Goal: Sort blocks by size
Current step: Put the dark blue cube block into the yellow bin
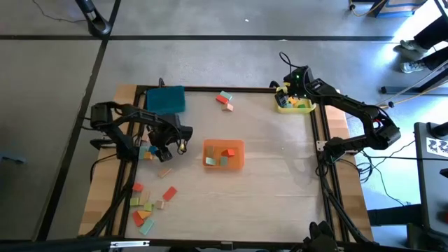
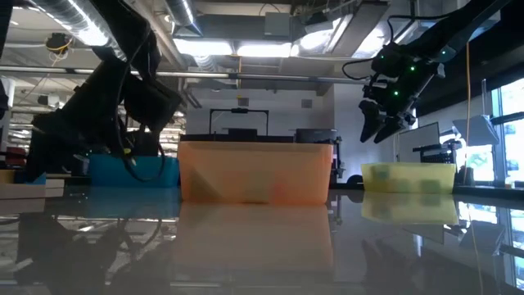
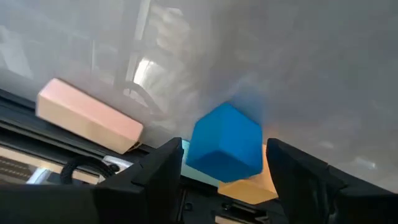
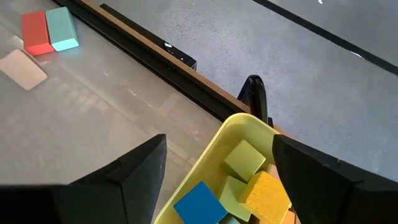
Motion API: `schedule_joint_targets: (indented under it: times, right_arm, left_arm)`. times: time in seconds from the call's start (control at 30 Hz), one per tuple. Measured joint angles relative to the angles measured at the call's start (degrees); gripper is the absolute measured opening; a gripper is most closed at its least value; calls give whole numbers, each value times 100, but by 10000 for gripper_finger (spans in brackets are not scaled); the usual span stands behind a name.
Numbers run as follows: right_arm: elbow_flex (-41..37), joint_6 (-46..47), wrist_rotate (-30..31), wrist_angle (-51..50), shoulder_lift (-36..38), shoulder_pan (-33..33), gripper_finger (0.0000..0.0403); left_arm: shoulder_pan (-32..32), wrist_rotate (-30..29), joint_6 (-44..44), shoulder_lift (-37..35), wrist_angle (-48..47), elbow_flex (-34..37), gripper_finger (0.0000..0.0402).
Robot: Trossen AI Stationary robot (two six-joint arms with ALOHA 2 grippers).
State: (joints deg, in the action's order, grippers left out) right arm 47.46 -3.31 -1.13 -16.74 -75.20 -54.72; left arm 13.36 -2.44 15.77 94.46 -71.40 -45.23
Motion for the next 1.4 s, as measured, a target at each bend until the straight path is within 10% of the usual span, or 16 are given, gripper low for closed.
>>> schedule_joint_targets:
  times: [0.57,1.13,1.4]
  right_arm:
    - [0,2,-1,-5,0,0,289]
    - [37,-138,4,-42,4,-7,289]
    - [479,140,-1373,-238,189,2,289]
  left_arm:
    - [-256,-207,-703,507,117,208,220]
    - [-290,-375,-946,288,227,-245,127]
    - [-190,-622,-1478,-459,303,-1324,125]
